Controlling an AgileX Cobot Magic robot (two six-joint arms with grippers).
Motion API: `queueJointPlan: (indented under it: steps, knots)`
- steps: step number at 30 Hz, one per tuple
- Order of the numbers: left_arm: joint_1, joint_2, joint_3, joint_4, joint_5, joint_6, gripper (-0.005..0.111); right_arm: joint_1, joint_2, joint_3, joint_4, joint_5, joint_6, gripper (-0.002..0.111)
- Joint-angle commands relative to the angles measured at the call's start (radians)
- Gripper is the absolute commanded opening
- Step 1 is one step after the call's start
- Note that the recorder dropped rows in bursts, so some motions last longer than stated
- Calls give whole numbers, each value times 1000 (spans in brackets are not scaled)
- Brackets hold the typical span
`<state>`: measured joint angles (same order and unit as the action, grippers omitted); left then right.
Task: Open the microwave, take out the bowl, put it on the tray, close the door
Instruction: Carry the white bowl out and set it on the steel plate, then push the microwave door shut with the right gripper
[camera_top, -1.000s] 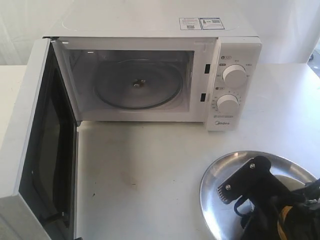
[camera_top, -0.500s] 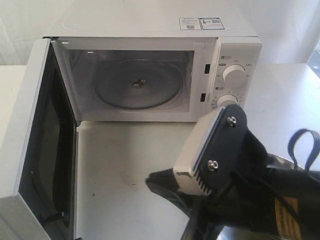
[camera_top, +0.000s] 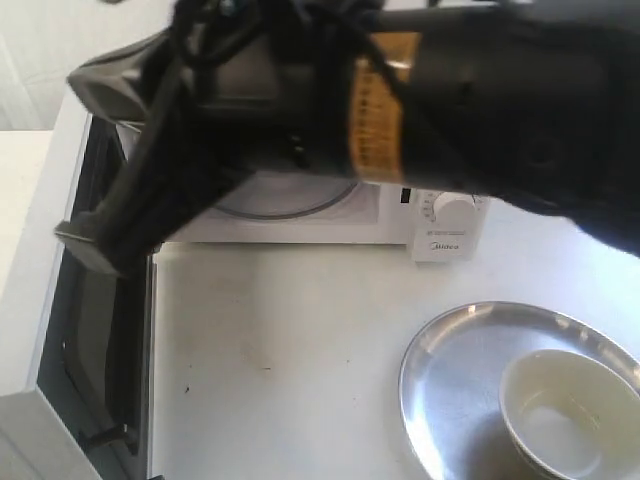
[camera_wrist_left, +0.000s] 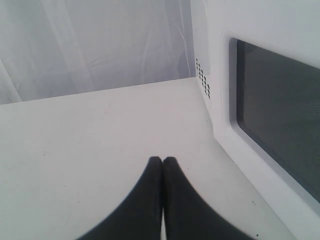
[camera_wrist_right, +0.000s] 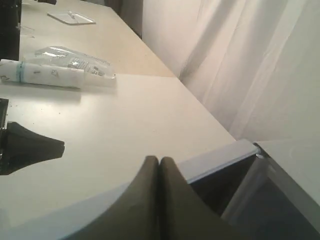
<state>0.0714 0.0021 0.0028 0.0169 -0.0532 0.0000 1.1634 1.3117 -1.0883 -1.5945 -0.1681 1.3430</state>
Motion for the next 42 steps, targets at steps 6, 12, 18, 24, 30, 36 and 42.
queueJointPlan:
  steps: [6,12,18,24,30,36,42]
  knots:
    - [-2,-2,-3,-10,1,0,0,72,347,-277,35,57,-186,0]
    - [-2,-2,-3,-10,1,0,0,123,486,-406,33,63,-182,0]
    - [-2,-2,-3,-10,1,0,0,140,547,-425,28,215,-251,0]
    - [-2,-2,-3,-10,1,0,0,140,585,-423,22,385,-315,0]
    - [-2,-2,-3,-10,1,0,0,141,627,-423,73,826,-491,0]
    - [-2,-2,-3,-10,1,0,0,-11,663,-421,85,1163,-612,0]
    - [-2,-2,-3,-10,1,0,0,-141,653,-421,136,1172,-576,0]
